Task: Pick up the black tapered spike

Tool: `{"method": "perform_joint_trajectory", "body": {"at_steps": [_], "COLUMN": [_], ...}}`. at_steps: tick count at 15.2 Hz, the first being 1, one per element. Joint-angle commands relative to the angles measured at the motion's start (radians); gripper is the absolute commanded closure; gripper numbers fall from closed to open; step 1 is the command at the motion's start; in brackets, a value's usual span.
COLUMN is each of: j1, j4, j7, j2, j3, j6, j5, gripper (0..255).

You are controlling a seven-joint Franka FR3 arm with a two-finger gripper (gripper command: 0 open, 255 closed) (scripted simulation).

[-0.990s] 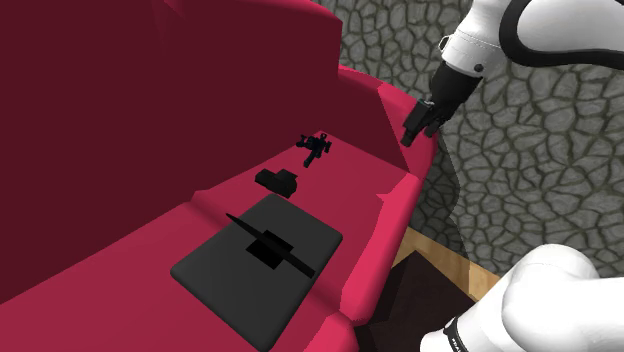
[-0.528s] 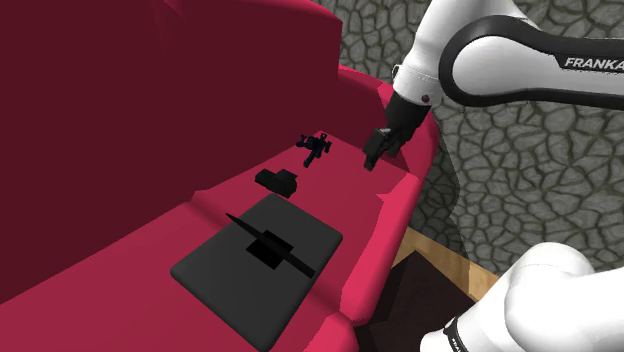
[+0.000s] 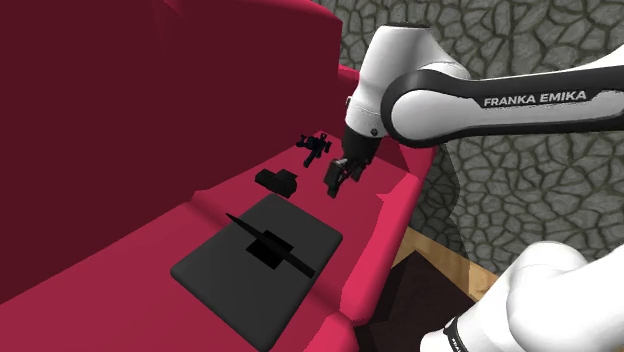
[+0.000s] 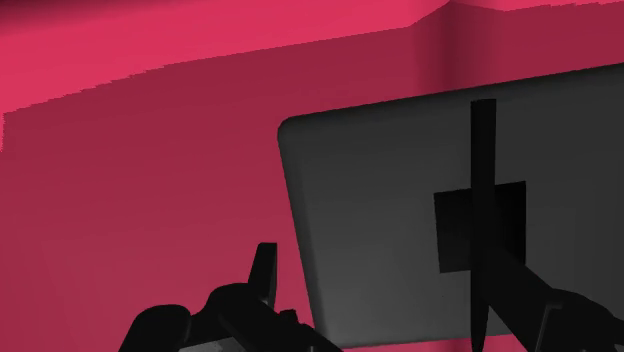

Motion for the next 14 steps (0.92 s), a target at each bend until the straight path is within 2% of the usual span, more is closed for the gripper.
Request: {"method": "perform_joint_trajectory", "body": {"at_steps": [1,8,14], "j1": [0.01,0.046,0.082], "j4": [0.009,0.053,0.127], "j7": [0.014,0.073,0.14], "j2": [0.069,0.292,0.501], "j3": [0.023,0.1,0.15], "j6": [0.049,0.185,0.277], "j5": [0.001,-0.018,-0.076], "gripper": [0,0,0]}}
